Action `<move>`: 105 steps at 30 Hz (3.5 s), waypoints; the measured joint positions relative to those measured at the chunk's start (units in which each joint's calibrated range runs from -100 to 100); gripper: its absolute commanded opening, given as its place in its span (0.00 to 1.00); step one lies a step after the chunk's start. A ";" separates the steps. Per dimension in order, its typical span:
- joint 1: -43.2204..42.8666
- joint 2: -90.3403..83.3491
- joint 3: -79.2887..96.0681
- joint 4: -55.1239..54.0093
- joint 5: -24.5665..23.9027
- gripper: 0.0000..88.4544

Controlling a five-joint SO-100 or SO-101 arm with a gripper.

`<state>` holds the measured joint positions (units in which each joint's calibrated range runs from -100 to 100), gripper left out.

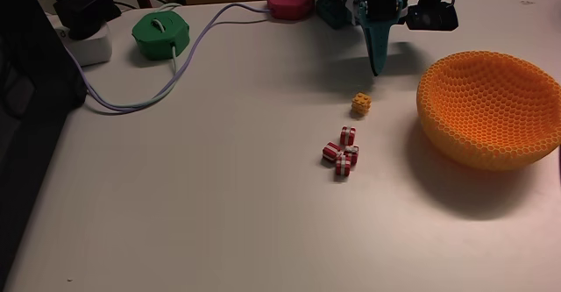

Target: Place cube pieces into the yellow basket

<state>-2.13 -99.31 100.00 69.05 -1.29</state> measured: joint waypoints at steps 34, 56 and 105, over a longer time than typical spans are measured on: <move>3.29 37.68 -38.72 2.55 9.82 0.05; 7.83 80.57 -52.81 -7.65 14.85 0.22; 3.00 82.73 -85.42 13.75 15.19 0.23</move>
<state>0.87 -16.58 14.58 82.81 13.89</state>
